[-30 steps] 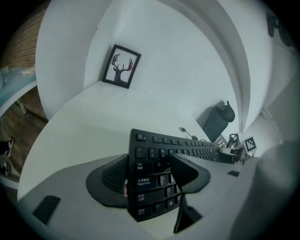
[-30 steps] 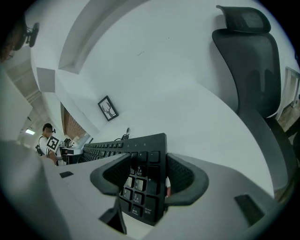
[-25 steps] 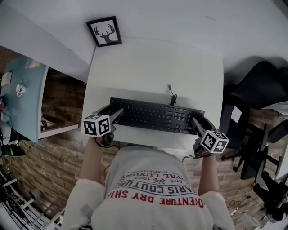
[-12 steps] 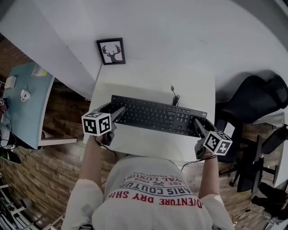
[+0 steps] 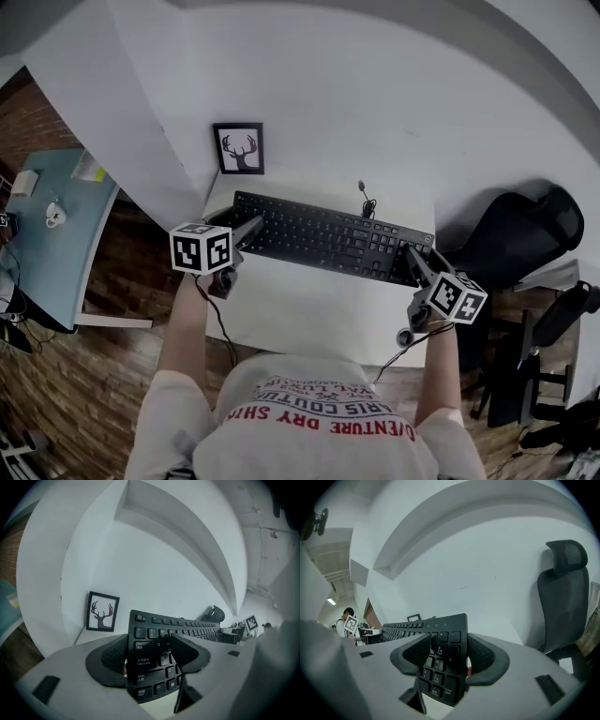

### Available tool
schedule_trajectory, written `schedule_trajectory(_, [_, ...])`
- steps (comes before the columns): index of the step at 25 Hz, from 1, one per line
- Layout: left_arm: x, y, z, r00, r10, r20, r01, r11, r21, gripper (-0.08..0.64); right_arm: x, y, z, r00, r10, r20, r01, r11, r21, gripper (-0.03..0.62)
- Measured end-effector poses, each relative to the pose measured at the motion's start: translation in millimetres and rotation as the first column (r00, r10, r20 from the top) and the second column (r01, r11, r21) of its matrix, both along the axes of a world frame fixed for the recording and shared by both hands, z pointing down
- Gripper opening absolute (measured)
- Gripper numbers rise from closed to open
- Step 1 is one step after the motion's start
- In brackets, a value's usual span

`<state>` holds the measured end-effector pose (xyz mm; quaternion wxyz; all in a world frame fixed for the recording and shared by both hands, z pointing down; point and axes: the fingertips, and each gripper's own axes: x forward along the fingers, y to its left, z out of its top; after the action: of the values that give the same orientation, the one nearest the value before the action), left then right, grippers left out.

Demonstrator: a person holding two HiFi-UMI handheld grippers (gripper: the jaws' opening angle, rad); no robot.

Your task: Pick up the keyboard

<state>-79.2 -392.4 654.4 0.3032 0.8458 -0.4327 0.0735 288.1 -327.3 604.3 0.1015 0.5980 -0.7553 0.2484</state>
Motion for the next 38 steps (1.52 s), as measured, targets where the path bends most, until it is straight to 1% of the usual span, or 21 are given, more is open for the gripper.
schedule_trajectory(5, [-4.3, -13.4, -25.4, 1.000, -0.007, -0.014, 0.008, 0.999, 0.041, 0.281, -4.4, -14.6, -27.5, 1.000, -0.009, -0.011, 0.009, 0.999, 0.044, 0.256])
schedule_trajectory(11, [-5.2, -16.6, -37.2, 1.000, -0.002, -0.002, 0.002, 0.999, 0.052, 0.281, -4.9, -15.3, -34.7, 1.000, -0.002, -0.003, 0.003, 0.999, 0.051, 0.256])
schedule_trajectory(26, [-6.4, -10.0, -44.4, 1.000, -0.008, 0.002, 0.008, 0.998, 0.068, 0.281, -6.4, -9.6, -40.1, 1.000, -0.013, -0.002, 0.013, 0.998, 0.067, 0.256])
schedule_trajectory(31, [-5.1, -9.1, -45.1, 1.000, -0.010, 0.017, 0.009, 0.998, 0.066, 0.281, -3.9, -9.3, -34.4, 1.000, -0.011, 0.012, 0.010, 0.998, 0.054, 0.256])
schedule_trajectory(38, [-4.3, -6.0, -41.1, 1.000, -0.016, 0.019, 0.015, 0.999, 0.051, 0.281, -2.9, -8.0, -31.8, 1.000, -0.018, 0.011, 0.017, 0.999, 0.044, 0.256])
